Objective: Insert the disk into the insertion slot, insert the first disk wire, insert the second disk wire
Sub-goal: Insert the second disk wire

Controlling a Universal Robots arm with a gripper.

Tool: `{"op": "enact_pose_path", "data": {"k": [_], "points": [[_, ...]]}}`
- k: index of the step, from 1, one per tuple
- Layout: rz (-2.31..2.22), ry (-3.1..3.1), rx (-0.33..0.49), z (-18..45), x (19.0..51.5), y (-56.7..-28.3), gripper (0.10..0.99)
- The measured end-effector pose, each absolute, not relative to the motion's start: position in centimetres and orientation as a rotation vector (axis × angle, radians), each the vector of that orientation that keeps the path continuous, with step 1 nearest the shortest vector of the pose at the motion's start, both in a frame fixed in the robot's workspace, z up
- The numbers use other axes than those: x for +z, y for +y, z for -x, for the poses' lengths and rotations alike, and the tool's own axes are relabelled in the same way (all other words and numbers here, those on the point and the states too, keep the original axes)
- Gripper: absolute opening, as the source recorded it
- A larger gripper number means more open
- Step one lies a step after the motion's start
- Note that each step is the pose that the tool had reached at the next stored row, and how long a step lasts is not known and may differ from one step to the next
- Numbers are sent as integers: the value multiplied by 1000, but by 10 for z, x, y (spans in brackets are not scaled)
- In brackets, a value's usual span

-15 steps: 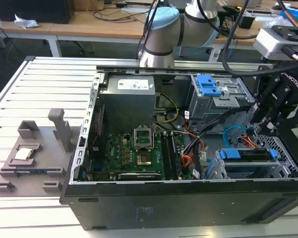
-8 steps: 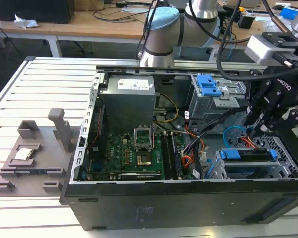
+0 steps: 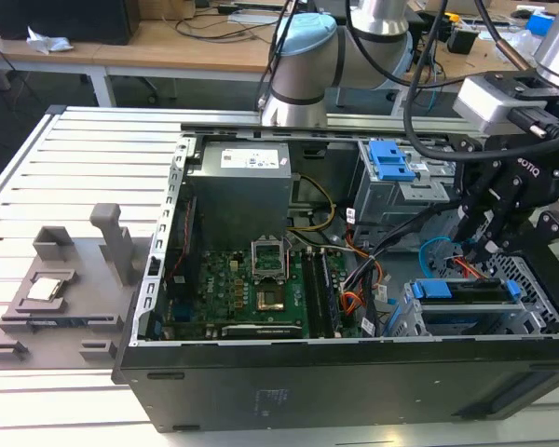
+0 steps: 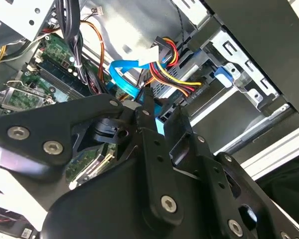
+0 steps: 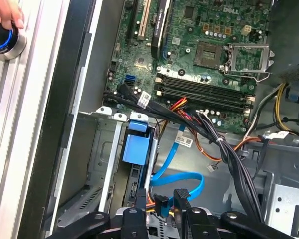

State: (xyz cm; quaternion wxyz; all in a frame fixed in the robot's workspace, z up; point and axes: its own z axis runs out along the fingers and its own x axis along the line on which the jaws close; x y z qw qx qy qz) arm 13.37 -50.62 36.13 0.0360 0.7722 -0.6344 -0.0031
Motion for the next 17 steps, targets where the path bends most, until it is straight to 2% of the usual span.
{"op": "enact_pose_path", "data": {"k": [3,6,8,14,17], "points": [[-2371,-1948,-9,-134,361,-506,345],[-2371,-1948,-9,-134,361,-506,165],[-2371,-1948,-8,-134,361,-506,165],[-2371,-1948,-9,-133,359,-540,165],[-2340,-1987,-11,-133,356,-541,165]]}}
